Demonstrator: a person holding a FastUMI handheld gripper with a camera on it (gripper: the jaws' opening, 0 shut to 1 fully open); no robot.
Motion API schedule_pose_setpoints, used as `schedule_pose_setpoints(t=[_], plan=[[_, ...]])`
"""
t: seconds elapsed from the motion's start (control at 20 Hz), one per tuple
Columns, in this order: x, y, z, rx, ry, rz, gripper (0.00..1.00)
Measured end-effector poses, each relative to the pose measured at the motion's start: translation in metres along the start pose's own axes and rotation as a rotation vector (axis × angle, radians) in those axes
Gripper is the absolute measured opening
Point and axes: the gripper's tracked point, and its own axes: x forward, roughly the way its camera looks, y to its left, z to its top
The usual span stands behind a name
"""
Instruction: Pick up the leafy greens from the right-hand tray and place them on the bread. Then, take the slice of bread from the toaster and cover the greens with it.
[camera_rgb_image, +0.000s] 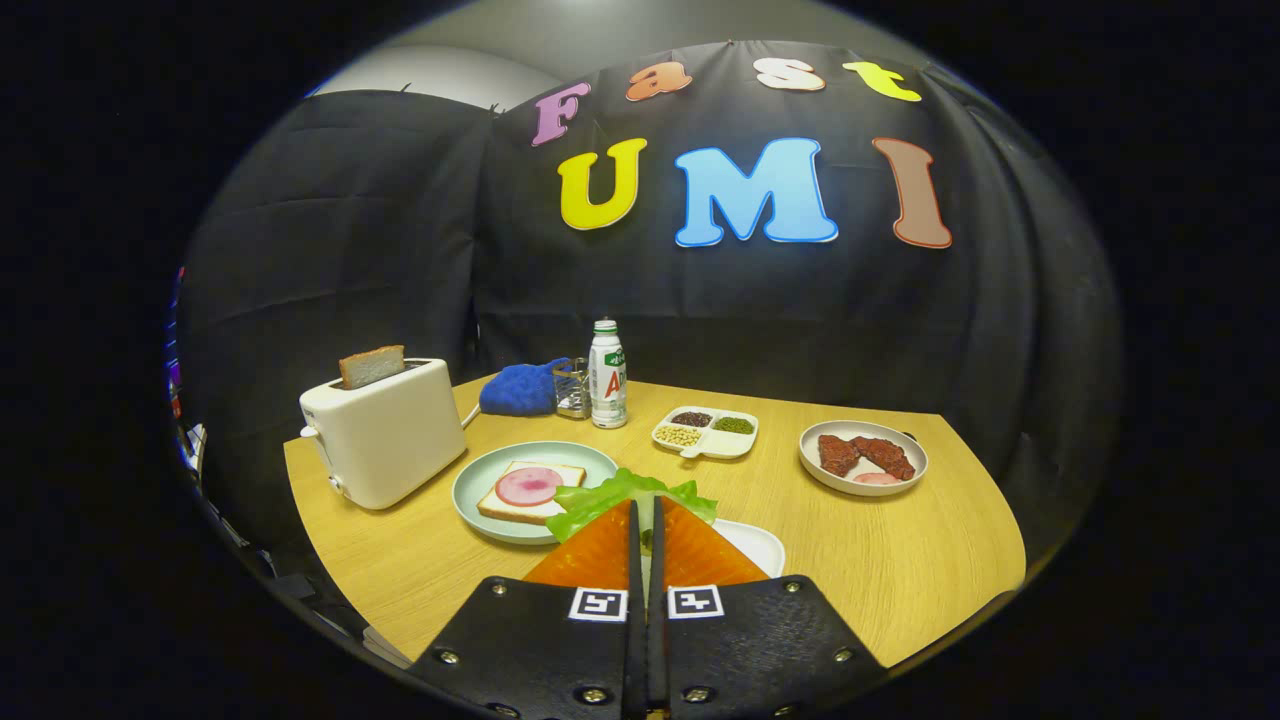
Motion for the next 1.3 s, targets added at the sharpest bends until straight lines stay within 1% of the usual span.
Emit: schedule_pose_setpoints(t=[0.35, 0.6, 0.7, 0.8, 0.95, 1.1, 1.3], plan=[[0.023, 0.036, 0.008, -0.007, -0.002, 0.055, 0.01], [0.049, 0.063, 0.012, 0.013, -0.005, 0.107, 0.01], [0.065, 0.081, 0.014, 0.050, -0.013, 0.157, 0.01], [0.082, 0.092, 0.013, 0.057, -0.011, 0.179, 0.01], [0.101, 0.101, 0.014, 0.026, -0.015, 0.175, 0.01], [0.117, 0.107, 0.014, 0.030, -0.018, 0.167, 0.01], [0.133, 0.112, -0.001, 0.042, 0.016, 0.153, 0.01]])
